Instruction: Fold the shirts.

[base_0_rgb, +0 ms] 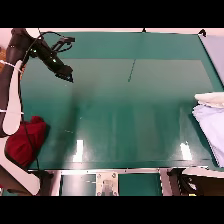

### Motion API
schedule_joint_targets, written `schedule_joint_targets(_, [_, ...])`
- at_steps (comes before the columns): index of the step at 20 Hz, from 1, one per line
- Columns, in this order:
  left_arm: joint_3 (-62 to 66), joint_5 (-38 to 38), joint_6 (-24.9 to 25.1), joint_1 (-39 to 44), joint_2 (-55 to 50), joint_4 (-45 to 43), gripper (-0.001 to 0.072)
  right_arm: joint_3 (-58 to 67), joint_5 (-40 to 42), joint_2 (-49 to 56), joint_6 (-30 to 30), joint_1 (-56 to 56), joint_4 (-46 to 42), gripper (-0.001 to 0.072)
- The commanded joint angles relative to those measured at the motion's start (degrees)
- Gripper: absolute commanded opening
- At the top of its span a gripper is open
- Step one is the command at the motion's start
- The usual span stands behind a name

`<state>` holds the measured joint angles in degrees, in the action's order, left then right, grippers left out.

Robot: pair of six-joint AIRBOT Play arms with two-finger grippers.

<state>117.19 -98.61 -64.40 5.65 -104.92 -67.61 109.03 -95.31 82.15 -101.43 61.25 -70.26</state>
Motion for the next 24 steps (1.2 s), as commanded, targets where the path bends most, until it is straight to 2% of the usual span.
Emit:
schedule_joint_targets(1, [0.0, 0.0, 0.0, 0.0, 0.0, 0.8, 0.0024, -3.8, -6.4, -2.9, -1.7, 2.2, -17.0, 0.0018])
schedule_joint_targets(4, [0.0, -0.5, 0.0, 0.0, 0.0, 0.9, 0.0024, -10.6, -9.7, -2.9, -1.7, 2.2, -24.4, 0.0019])
schedule_joint_targets(8, [0.0, -1.8, 0.0, 0.0, 0.0, 0.9, 0.0024, -22.5, -6.4, -2.9, -3.2, 2.3, -30.9, 0.0021])
schedule_joint_targets(9, [0.0, -1.8, 0.0, 0.0, 0.0, 1.0, 0.0024, -25.7, -4.2, -2.9, -3.2, 2.3, -30.9, 0.0084])
schedule_joint_targets(11, [0.0, -1.6, 0.0, 0.0, 0.0, 1.0, 0.0024, -31.8, -1.8, -2.6, -3.2, 2.3, -30.9, 0.0552])
schedule_joint_targets(12, [0.0, -1.3, -0.1, 0.0, 0.0, 1.0, 0.0024, -33.6, -1.8, -2.1, -3.2, 2.3, -30.9, 0.0562])
schedule_joint_targets(14, [0.0, -0.2, -0.3, 0.0, 0.0, 1.0, 0.0023, -33.0, -1.8, -0.8, -3.6, 1.9, -29.8, 0.0562])
schedule_joint_targets(17, [0.0, 0.7, -3.1, 0.0, 0.8, 0.7, 0.0022, -26.6, 0.5, -0.2, -2.3, -2.0, -22.1, 0.0548])
schedule_joint_targets(18, [0.0, 0.8, -3.8, 0.0, 1.4, 0.7, 0.0022, -24.0, 1.7, -0.2, -0.9, -4.1, -18.7, 0.0437])
schedule_joint_targets(19, [0.0, 0.9, -4.6, 0.0, 2.4, 0.7, 0.0022, -21.3, 3.1, -0.3, 1.2, -6.9, -14.9, 0.0162])
schedule_joint_targets(20, [-0.5, 1.1, -5.2, 0.0, 3.5, 0.4, 0.0021, -19.5, 4.7, -0.5, 2.6, -10.0, -11.3, 0.0023])
schedule_joint_targets(24, [-8.0, 2.2, -8.3, 0.0, 11.2, 0.3, 0.0021, -20.3, 11.3, -3.2, 6.5, -25.8, -3.3, 0.0019])
